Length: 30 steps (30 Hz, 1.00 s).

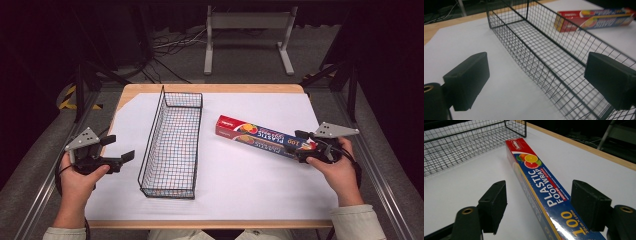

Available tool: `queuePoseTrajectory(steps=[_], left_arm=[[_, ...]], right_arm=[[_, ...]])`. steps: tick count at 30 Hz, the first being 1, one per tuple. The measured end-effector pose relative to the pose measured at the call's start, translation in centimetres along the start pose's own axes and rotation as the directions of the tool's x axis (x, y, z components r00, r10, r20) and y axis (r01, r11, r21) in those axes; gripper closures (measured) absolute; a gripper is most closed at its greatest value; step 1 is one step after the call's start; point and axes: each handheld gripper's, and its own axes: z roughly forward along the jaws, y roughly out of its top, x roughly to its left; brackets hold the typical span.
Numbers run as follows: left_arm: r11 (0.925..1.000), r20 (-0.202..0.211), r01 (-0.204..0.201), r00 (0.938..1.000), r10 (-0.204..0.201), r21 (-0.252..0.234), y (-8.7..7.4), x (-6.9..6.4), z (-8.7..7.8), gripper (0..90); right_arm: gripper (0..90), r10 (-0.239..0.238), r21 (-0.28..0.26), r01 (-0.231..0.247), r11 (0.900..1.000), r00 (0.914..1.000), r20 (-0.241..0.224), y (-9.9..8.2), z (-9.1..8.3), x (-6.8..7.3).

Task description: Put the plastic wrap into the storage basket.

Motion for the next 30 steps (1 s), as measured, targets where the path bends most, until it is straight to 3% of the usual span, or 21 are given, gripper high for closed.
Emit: queuePoseTrajectory(steps=[1, 2, 5, 9, 13, 17, 23, 27, 30], left_arm=[[0.9999, -0.018, -0.014, 0.9997, 0.014, 0.005, 0.0, 0.0, 0.1, 6.6], [0.9992, -0.015, -0.025, 0.9996, 0.025, -0.031, -0.1, -0.1, 0.2, 6.6], [0.9988, -0.012, -0.006, 0.9999, 0.005, -0.049, 0.0, -0.1, 0.0, 6.1], [0.9986, -0.018, -0.004, 0.9998, 0.003, -0.053, 0.1, -0.1, -0.2, 6.2], [0.9998, -0.022, -0.002, 0.9998, 0.002, -0.017, 0.1, 0.0, -0.4, 8.1], [0.9999, -0.015, -0.008, 0.9999, 0.008, 0.012, 0.0, -0.1, -0.2, 10.1], [1.0, -0.019, 0.004, 0.9998, -0.004, 0.006, 0.0, 0.0, -0.4, 9.8], [1.0, -0.014, 0.001, 0.9999, -0.001, 0.009, 0.1, 0.2, -0.6, 11.0], [1.0, -0.018, 0.006, 0.9998, -0.006, 0.007, 0.0, 0.3, -0.7, 10.9]], right_arm=[[30.5, -0.002, 0.005, 0.002, 1.0, 1.0, -0.009, 0.1, 0.0, 0.0], [29.8, -0.01, 0.011, 0.01, 0.9999, 0.9999, -0.01, 0.3, 0.0, 0.0], [28.5, -0.037, 0.036, 0.037, 0.9987, 0.9993, -0.002, 0.4, 0.3, -0.1], [28.2, -0.03, 0.067, 0.031, 0.9973, 0.9994, -0.016, 1.1, 0.6, -0.4], [27.9, -0.046, 0.109, 0.047, 0.993, 0.9989, -0.006, 2.1, 0.9, -1.1], [25.0, -0.038, 0.145, 0.042, 0.9885, 0.9989, -0.028, 3.4, 1.4, -2.1], [23.7, -0.021, 0.186, 0.027, 0.9821, 0.9991, -0.036, 4.6, 1.9, -3.1], [24.6, -0.024, 0.255, 0.033, 0.9664, 0.999, -0.038, 5.7, 2.4, -3.8], [24.6, -0.023, 0.26, 0.036, 0.965, 0.9984, -0.052, 6.1, 2.7, -4.1]])
